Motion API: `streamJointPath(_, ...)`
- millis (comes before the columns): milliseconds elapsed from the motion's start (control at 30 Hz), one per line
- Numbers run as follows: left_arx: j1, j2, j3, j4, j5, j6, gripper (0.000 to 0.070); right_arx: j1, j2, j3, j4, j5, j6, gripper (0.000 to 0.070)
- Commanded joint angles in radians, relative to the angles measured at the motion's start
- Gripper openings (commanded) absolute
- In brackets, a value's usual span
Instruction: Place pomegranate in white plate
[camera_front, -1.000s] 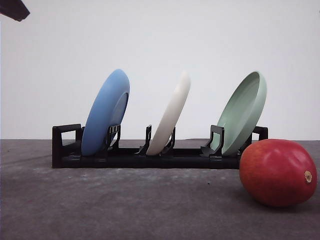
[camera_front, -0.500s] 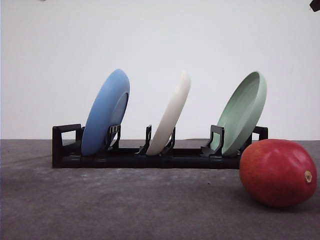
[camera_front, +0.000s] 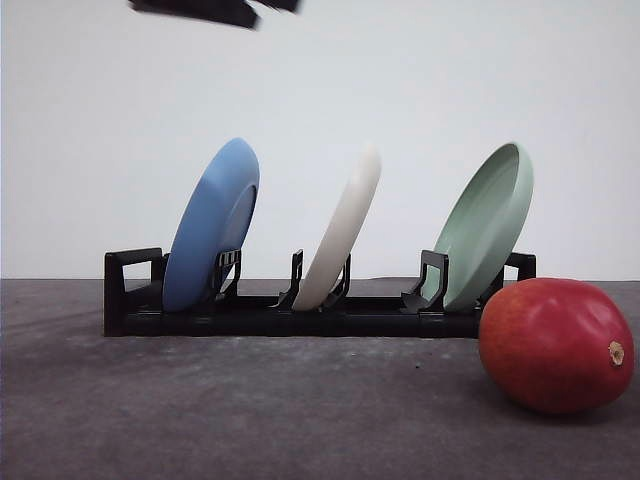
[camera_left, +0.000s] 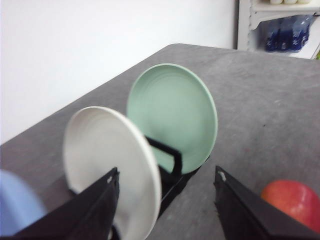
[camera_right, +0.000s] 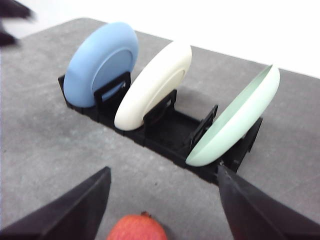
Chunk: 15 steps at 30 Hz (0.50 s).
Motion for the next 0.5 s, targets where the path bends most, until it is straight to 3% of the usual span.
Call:
streamJointPath(0, -0.015, 0.052, 0.021, 0.061, -0.023, -0.036, 0.0356, 0.005, 0.002, 0.011, 0.016, 0.000, 0.015, 0.0434)
streamJointPath(167, -0.047, 0.203, 0.039, 0.178, -0.125, -0.074, 0.0355, 0.005, 0.002, 0.011, 0.015, 0.000, 0.015, 0.0434)
streamJointPath(467, -0.076, 0.430, 0.154, 0.146, -0.240, -0.088, 0.0355, 0.005, 0.002, 0.011, 0.016, 0.000, 0.014, 0.0434)
